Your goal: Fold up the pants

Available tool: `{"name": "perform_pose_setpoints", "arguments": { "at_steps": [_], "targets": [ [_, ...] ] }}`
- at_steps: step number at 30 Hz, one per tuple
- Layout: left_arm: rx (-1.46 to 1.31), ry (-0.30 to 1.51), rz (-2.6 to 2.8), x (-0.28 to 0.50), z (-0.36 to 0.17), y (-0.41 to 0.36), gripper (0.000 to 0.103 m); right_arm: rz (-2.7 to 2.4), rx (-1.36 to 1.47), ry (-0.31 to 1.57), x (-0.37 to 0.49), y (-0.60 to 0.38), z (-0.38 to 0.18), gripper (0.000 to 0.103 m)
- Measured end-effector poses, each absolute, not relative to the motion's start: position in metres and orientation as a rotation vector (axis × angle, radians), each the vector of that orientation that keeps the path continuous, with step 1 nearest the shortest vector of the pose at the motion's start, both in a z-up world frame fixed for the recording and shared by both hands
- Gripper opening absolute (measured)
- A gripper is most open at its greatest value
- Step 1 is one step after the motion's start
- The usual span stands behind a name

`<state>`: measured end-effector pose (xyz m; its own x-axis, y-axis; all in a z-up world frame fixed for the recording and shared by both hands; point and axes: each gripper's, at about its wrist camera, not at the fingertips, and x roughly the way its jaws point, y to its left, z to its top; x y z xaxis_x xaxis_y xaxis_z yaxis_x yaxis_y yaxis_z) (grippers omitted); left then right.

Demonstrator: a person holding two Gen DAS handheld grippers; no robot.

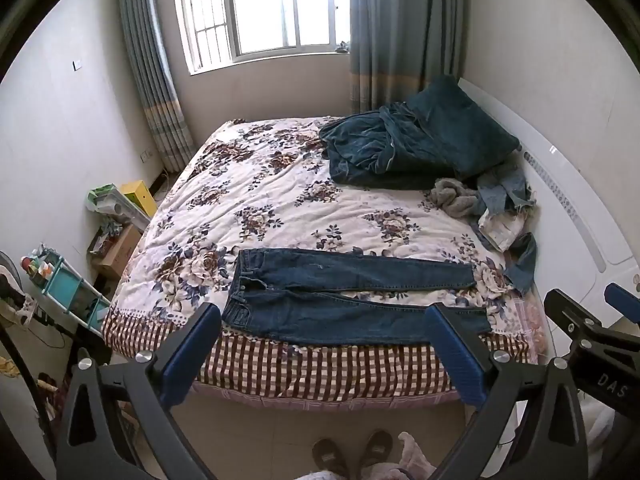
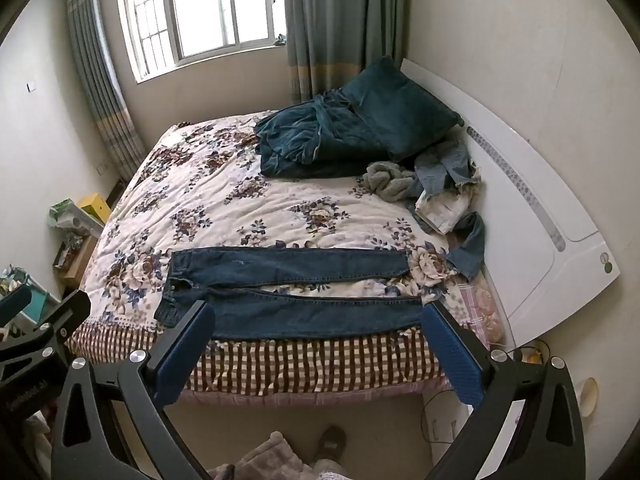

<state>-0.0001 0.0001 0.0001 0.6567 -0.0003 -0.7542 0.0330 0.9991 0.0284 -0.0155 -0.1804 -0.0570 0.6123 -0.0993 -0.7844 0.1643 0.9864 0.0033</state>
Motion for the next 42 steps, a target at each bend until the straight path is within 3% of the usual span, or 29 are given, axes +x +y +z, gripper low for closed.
{"name": "perform_pose_setpoints", "arguments": {
  "at_steps": [42],
  "targets": [
    [0.042, 0.85, -0.018, -0.0002, 0.0, -0.0002, 0.103, -0.153, 0.082, 0.9, -0.0187, -0.1834, -0.053, 0.103]
  ]
}}
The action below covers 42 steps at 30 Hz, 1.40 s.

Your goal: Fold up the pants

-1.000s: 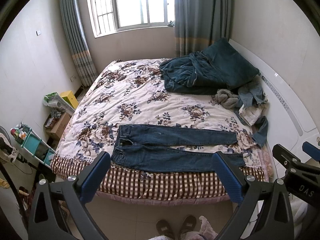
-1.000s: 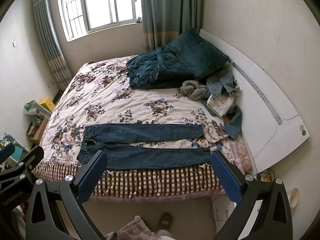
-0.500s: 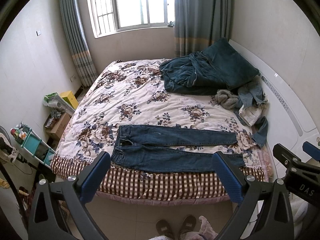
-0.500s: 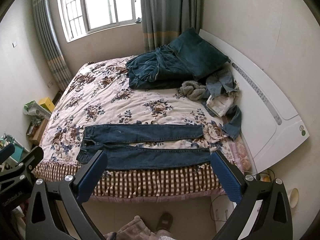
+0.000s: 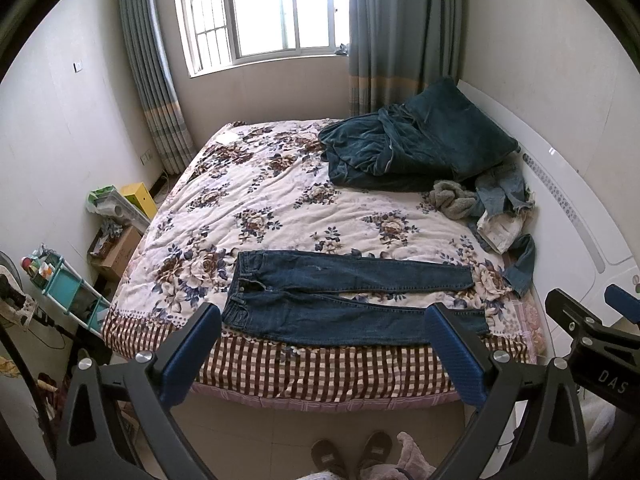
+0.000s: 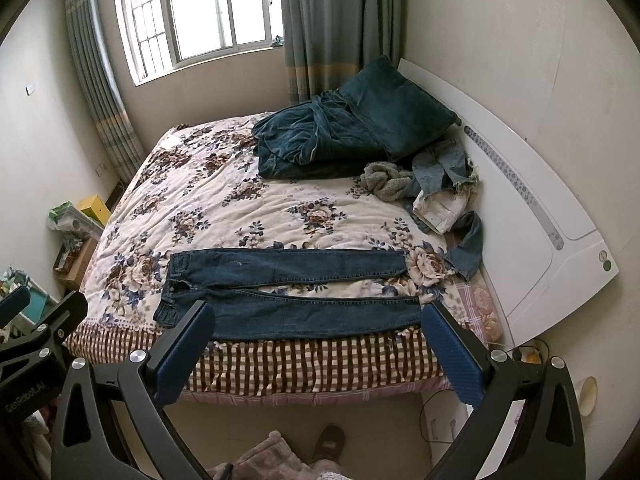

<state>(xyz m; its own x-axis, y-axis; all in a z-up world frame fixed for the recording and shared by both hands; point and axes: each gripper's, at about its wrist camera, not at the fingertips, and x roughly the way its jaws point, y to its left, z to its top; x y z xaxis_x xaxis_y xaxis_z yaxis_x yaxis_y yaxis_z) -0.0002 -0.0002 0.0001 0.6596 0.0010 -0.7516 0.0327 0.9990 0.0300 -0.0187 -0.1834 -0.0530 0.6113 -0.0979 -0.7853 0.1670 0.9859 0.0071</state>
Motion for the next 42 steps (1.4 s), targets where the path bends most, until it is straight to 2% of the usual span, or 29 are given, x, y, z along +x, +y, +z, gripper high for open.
{"name": "perform_pose_setpoints", "arguments": {
  "at_steps": [42],
  "targets": [
    [0.034, 0.877, -0.014, 0.006, -0.006, -0.001, 0.103, -0.144, 0.097, 0.917, -0.009, -0.183, -0.053, 0.103]
  ]
}}
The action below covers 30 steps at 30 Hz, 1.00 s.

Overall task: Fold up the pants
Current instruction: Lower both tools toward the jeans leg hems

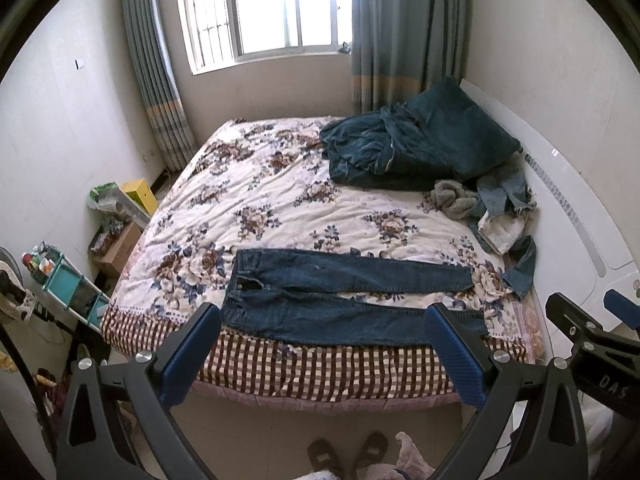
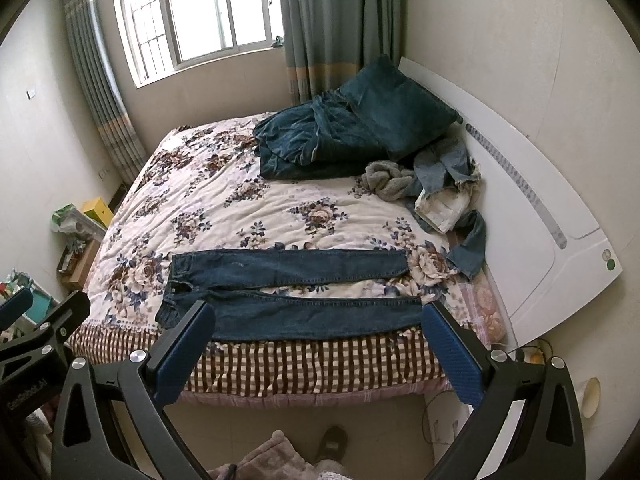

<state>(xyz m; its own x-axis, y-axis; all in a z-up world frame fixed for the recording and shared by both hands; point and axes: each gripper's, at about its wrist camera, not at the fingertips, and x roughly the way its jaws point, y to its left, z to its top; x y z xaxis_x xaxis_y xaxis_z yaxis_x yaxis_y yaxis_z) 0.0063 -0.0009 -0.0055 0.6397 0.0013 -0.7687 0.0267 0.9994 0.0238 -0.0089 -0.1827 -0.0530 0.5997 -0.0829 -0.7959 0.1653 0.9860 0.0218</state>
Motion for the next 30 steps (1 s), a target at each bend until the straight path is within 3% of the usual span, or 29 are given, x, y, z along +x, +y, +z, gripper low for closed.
{"name": "perform_pose_setpoints", "arguments": {
  "at_steps": [5, 20, 30],
  "targets": [
    [0.041, 0.947, 0.022, 0.025, -0.028, 0.0, 0.103, -0.107, 0.166, 0.975, 0.008, -0.191, -0.078, 0.103],
    [0.166, 1.087, 0.123, 0.136, -0.123, -0.062, 0.103, -0.105, 0.164, 1.193, 0.146, -0.26, -0.247, 0.103],
    [0.217, 1.157, 0.06, 0.267, -0.198, -0.078, 0.103, -0.177, 0.174, 1.281, 0.27, -0.275, -0.337, 0.103]
  ]
}}
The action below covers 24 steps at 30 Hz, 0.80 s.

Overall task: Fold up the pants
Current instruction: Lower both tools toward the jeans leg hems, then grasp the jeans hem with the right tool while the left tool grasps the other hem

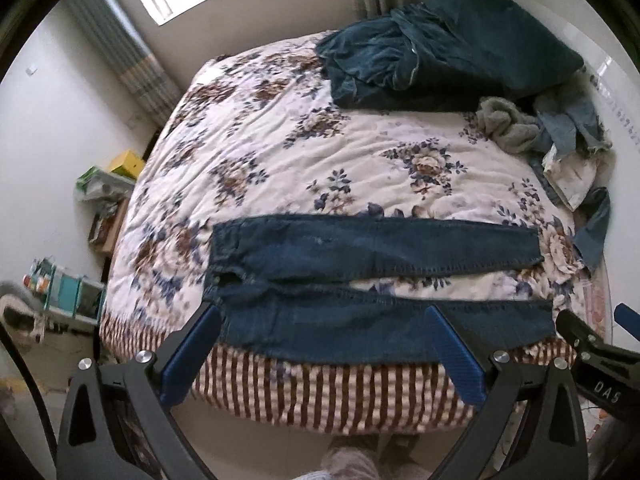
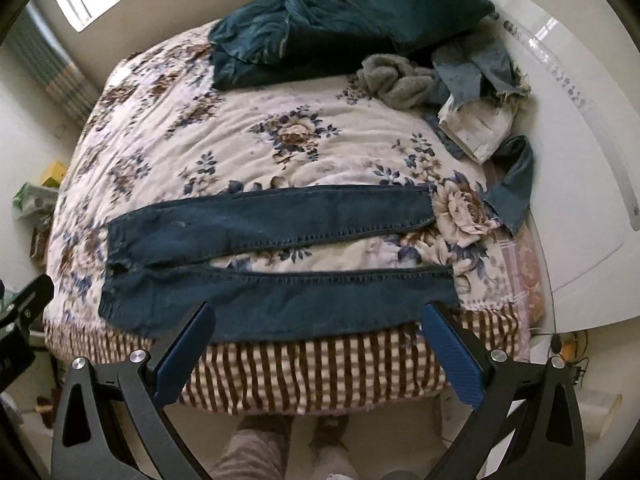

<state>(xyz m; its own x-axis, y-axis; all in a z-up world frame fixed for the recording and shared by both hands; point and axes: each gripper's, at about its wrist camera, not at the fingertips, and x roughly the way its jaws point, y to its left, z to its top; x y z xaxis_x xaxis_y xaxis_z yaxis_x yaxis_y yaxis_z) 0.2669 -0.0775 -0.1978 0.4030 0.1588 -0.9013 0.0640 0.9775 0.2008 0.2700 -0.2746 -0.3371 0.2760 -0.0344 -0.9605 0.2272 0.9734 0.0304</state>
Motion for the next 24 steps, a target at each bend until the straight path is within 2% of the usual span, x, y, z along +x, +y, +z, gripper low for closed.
{"name": "perform_pose_setpoints", "arguments": {
  "at_steps": [6, 12, 17, 24],
  "targets": [
    [0.331, 1.176, -0.002, 0.347, -0.261, -0.079, 0.103, -0.219, 0.119, 1.401, 0.352, -0.265, -0.419, 0.103],
    [0.423, 1.238, -0.025, 0.425, -0.358, -0.071, 0.103, -0.19, -0.056, 1.5, 0.432, -0.249, -0.515, 0.103],
    [0.51, 1.284, 0.013, 0.469, -0.435, -0.066, 0.103, -0.123, -0.209, 1.578, 0.497, -0.239, -0.606, 0.103],
    [0.574, 1.356, 0.107, 0.507, -0.511, -0.055, 0.103, -0.013, -0.467, 1.68, 0.561, -0.231, -0.715, 0.103]
  ]
}}
